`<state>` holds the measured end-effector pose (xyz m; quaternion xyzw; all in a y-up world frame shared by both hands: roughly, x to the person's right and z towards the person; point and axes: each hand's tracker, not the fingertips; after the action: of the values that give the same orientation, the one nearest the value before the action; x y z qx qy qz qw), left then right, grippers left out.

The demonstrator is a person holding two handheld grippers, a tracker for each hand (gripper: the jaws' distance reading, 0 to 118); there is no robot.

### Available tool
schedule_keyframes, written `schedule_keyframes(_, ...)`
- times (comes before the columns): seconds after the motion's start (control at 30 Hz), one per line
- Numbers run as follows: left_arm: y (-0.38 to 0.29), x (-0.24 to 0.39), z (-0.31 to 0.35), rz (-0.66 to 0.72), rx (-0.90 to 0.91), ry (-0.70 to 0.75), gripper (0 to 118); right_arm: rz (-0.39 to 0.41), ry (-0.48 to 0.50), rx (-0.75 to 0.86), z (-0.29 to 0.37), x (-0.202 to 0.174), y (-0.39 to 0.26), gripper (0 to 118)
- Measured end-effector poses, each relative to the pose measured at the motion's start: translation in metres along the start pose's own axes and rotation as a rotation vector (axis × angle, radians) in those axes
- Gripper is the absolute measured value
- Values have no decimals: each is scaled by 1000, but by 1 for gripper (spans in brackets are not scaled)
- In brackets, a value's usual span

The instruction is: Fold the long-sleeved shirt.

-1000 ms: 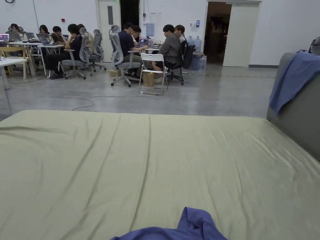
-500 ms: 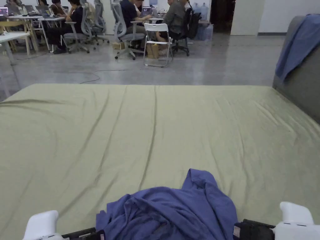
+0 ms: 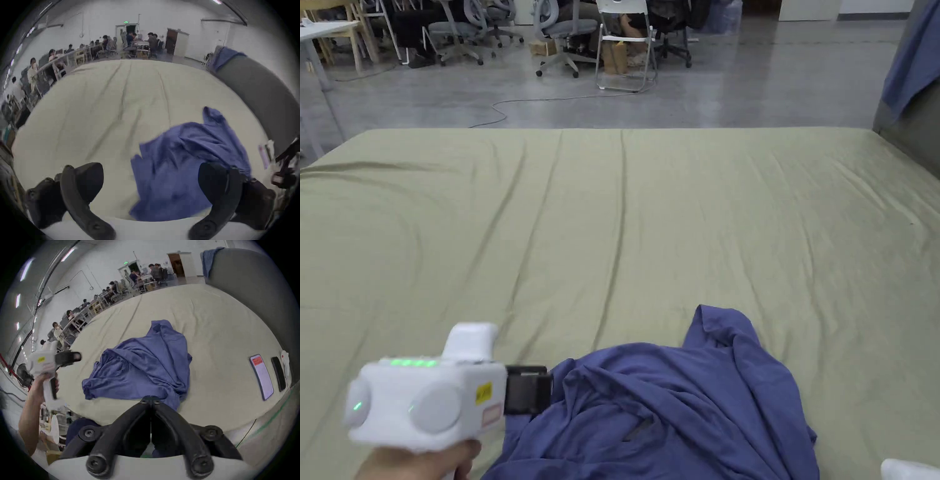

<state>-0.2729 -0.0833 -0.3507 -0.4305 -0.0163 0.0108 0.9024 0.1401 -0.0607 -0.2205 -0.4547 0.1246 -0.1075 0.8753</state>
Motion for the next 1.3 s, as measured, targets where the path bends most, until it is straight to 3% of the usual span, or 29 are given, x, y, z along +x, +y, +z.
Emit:
schedule_keyframes(0.13,33,-15,-100,-48,-156,22,111,2,-32,-30,-14,2,8,0)
schedule_keyframes(0.23,16,-8,-131,-66,-179,39,81,-1,-77,-61,-28,7,16,0)
schedule_keyframes(0.33,5,1,-131,-106,-138,-28,71,-19,-84,-78,-39,13,26,0)
schedule_keyframes(0.37,4,5,-129,-134,-109,-22,62,-22,-91,-82,-45,13,29,0)
schedule_keyframes(0.43,5,8,-127,-155,-131,-40,29,-6,-123,-105,-60,14,37,0)
schedule_keyframes(0.47,6,11,-125,-149,-128,-49,19,8,-142,-118,-71,14,41,22)
schedule_keyframes(0.5,7,14,-123,-149,-121,-41,7,35,-178,-134,-84,13,45,82)
schedule_keyframes(0.53,9,16,-122,-171,-116,11,7,44,-223,-143,-98,14,48,108)
schedule_keyframes(0.57,14,14,-121,-153,-140,5,7,35,-247,-167,-114,14,49,108)
schedule_keyframes(0.6,16,10,-118,-112,-146,-15,7,44,-268,-208,-125,16,50,116)
schedule_keyframes(0.63,19,5,-111,-58,-130,-36,6,39,-238,-203,-137,14,51,118)
schedule_keyframes(0.8,32,-15,-65,79,-26,-121,5,-56,-286,-462,-197,36,53,111)
schedule_keyframes(0.87,40,-14,-37,89,34,-124,5,-48,-282,-399,-183,31,61,107)
schedule_keyframes(0.9,43,-13,-24,88,62,-133,5,-34,-320,-336,-165,25,61,78)
schedule_keyframes(0.97,52,-14,5,95,126,-161,5,-25,-233,-209,-130,22,62,5)
schedule_keyframes(1.0,54,-13,18,99,154,-177,5,-71,-175,-171,-114,21,61,5)
schedule_keyframes(1.07,59,-10,51,105,222,-200,5,-81,-136,-45,-79,16,68,5)
schedule_keyframes(1.17,67,-6,98,123,342,-205,5,49,-153,155,-19,-10,74,5)
schedule_keyframes(1.3,87,4,153,176,542,-195,5,164,-155,394,44,-38,106,5)
